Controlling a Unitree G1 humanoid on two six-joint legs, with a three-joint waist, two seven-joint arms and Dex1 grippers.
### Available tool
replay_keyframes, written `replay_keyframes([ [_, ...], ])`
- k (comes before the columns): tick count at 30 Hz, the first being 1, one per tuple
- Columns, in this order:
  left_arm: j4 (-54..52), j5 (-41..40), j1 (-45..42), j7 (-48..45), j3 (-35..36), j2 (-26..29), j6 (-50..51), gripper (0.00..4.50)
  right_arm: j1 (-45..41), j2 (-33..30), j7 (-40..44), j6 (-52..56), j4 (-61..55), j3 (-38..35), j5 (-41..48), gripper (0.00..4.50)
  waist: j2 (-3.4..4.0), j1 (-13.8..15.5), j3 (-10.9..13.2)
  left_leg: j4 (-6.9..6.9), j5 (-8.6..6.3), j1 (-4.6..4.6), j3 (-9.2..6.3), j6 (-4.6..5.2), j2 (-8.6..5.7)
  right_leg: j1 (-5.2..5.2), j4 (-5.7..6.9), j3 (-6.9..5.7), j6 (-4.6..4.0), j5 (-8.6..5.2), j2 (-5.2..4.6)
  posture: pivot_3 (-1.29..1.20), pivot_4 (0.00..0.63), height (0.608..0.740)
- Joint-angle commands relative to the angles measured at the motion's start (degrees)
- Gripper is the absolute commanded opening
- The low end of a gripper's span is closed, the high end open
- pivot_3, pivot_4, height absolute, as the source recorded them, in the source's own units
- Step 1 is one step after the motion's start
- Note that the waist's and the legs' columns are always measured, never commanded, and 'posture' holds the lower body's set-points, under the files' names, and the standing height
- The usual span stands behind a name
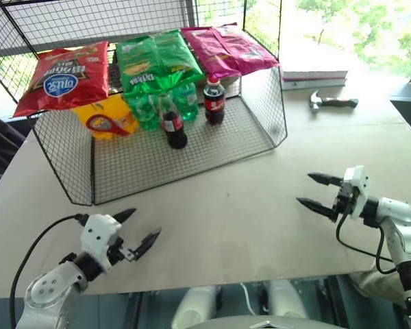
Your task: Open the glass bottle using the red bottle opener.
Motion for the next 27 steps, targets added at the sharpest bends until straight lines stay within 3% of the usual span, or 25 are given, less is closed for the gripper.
replay_keyframes([
  [1,-0.65,-0.3,-0.54,0.15,1.1,0.16,-1.13,4.5,-0.76,0.03,0.91,-0.87,-0.62,-0.25,0.22,4.44,0.0,0.0,0.0,0.0,0.0,0.0,0.0,0.0,0.0,0.0,0.0,0.0,0.0,0.0,0.0,0.0,0.15,0.74],
  [21,2.39,-0.54,-4.03,-1.15,0.55,-0.01,-1.66,4.5,1.37,0.4,-0.3,-0.84,-3.16,-0.33,0.17,4.44,0.0,-0.02,0.0,-0.01,0.01,0.0,0.0,-0.02,0.0,-0.03,0.0,0.01,-0.01,0.01,0.01,0.0,0.15,0.74],
  [27,2.5,-1.42,-8.39,3.6,3.12,-2.34,-2.34,4.5,1.73,1.12,-0.79,0.93,-8.11,0.61,1.31,4.44,0.0,0.05,0.0,0.0,0.01,-0.01,-0.03,-0.02,0.0,-0.02,0.0,-0.02,-0.01,0.01,0.01,0.0,0.15,0.74],
])
